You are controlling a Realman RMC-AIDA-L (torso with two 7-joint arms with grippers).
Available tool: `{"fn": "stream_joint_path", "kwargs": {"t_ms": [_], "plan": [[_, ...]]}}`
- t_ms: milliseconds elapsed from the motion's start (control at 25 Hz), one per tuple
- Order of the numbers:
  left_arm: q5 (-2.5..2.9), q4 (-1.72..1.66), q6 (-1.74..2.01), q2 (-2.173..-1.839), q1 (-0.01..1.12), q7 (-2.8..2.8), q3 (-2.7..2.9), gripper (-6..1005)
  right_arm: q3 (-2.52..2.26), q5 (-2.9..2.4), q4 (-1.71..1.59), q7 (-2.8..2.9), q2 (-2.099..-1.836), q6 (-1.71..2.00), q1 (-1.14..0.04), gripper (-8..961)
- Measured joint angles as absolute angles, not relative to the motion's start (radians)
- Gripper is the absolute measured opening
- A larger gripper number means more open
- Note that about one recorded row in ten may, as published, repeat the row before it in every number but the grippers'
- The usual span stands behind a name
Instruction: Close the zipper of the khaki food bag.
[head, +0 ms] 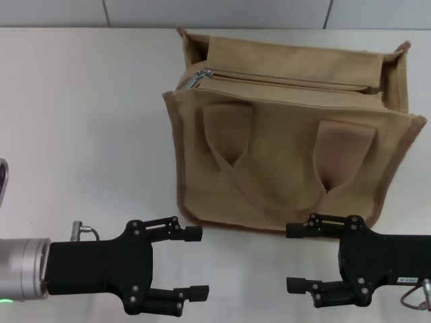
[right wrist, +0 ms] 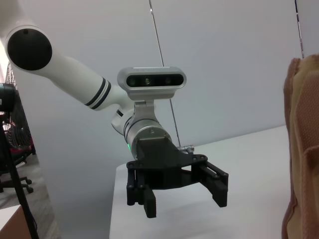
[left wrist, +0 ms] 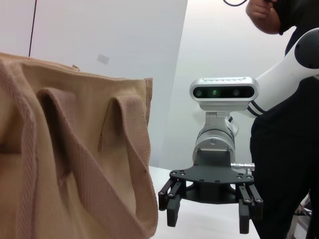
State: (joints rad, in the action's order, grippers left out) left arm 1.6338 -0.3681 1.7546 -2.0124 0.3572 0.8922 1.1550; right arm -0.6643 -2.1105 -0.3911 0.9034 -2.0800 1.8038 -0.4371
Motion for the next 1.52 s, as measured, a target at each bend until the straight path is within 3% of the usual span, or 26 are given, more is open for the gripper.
{"fn": "stream_joint_path", "kwargs": {"t_ms": [720,1040,1520], "plan": [[1.632,-0.368,1.757,-2.012,0.356,0.885,1.152,821,-0.660,-2.109,-0.389,0.902,-2.082,1.804,-0.437,782],[1.600,-0.356,1.888,-2.074,0.381,0.871,0.935,816,-0.654,-2.107,-0.388,0.902,-2.082,1.804,-0.438,783],[1.124,-0.258,1.925,-2.070,0.405,0.843,0.914,810,-0.653,-2.103,-0.388,0.902,-2.083,1.810,-0.438,783]]}}
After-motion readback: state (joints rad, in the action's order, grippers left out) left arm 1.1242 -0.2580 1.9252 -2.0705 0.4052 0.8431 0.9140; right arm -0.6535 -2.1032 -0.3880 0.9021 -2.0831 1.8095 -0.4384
